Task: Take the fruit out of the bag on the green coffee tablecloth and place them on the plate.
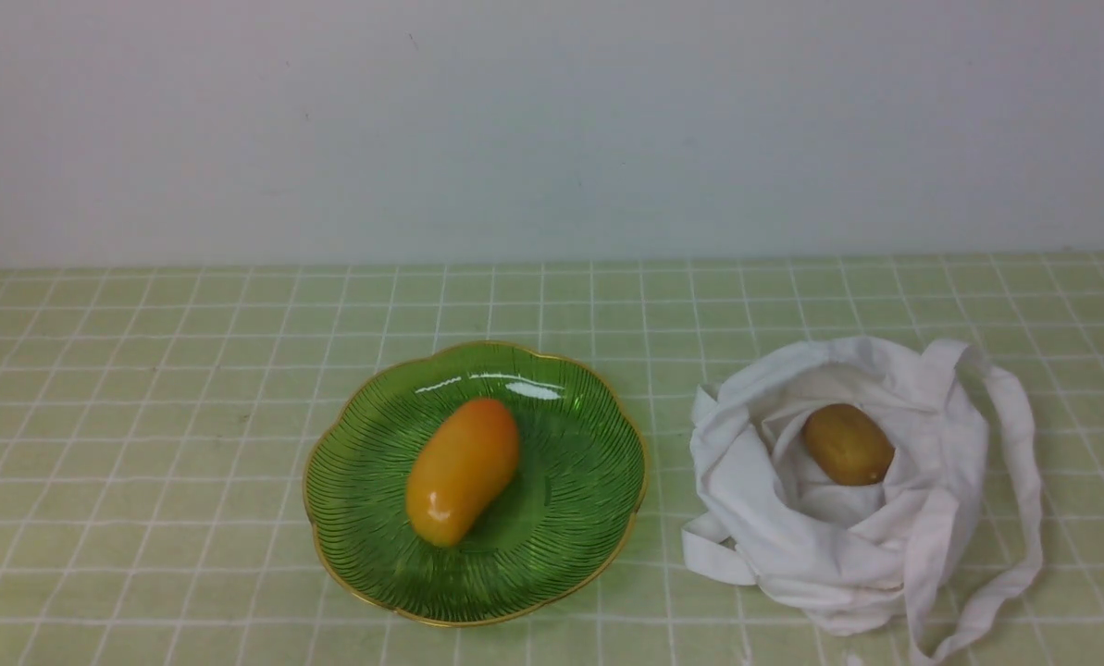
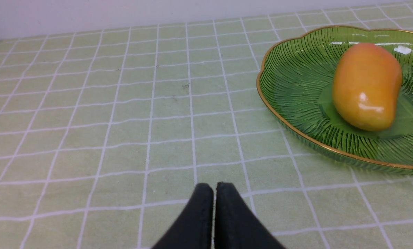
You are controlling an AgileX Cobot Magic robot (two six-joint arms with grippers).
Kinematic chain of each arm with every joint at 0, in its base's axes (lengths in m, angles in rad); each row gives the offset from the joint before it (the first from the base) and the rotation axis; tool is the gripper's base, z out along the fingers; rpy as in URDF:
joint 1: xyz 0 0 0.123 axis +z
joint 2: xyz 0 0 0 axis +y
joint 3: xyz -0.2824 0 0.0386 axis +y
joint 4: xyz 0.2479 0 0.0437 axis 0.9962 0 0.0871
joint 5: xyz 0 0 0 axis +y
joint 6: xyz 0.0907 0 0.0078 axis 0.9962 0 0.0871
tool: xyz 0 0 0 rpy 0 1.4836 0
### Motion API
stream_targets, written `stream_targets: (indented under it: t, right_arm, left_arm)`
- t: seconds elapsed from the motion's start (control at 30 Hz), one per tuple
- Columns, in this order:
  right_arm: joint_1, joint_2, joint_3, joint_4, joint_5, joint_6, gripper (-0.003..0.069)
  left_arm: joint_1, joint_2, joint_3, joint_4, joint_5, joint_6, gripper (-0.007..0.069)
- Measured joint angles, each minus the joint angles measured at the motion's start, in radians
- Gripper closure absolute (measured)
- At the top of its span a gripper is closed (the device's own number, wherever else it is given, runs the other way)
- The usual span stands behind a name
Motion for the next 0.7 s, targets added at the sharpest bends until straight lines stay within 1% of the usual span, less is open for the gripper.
stream_targets:
  t: [0.03, 0.17, 0.33, 0.47, 0.53, 0.57, 0.6, 0.7]
  right_arm:
    - [0.0, -0.043, 0.056, -0.004, -0.064, 0.003, 0.0673]
    - [0.0, -0.141, 0.185, -0.013, -0.195, 0.005, 0.0673]
    - [0.0, -0.229, 0.28, -0.016, -0.271, 0.009, 0.0673]
    - [0.0, -0.25, 0.304, -0.016, -0.307, 0.007, 0.0673]
    - [0.0, -0.251, 0.306, 0.02, -0.314, -0.032, 0.0673]
    - [0.0, -0.251, 0.306, 0.059, -0.315, -0.086, 0.0673]
    - [0.0, -0.251, 0.306, 0.068, -0.315, -0.086, 0.0673]
    - [0.0, -0.251, 0.307, 0.269, -0.317, -0.317, 0.0673]
  left_arm:
    - [0.0, 0.0, 0.0, 0.0, 0.0, 0.0, 0.0632]
    - [0.0, 0.0, 0.0, 0.0, 0.0, 0.0, 0.0632]
    - [0.0, 0.0, 0.0, 0.0, 0.0, 0.0, 0.0632]
    - [0.0, 0.0, 0.0, 0.0, 0.0, 0.0, 0.0632]
    - [0.0, 0.0, 0.0, 0.0, 0.0, 0.0, 0.0632]
    - [0.0, 0.0, 0.0, 0.0, 0.0, 0.0, 0.0632]
    - [0.0, 0.0, 0.0, 0.0, 0.0, 0.0, 0.0632]
    - [0.0, 0.0, 0.0, 0.0, 0.0, 0.0, 0.0632]
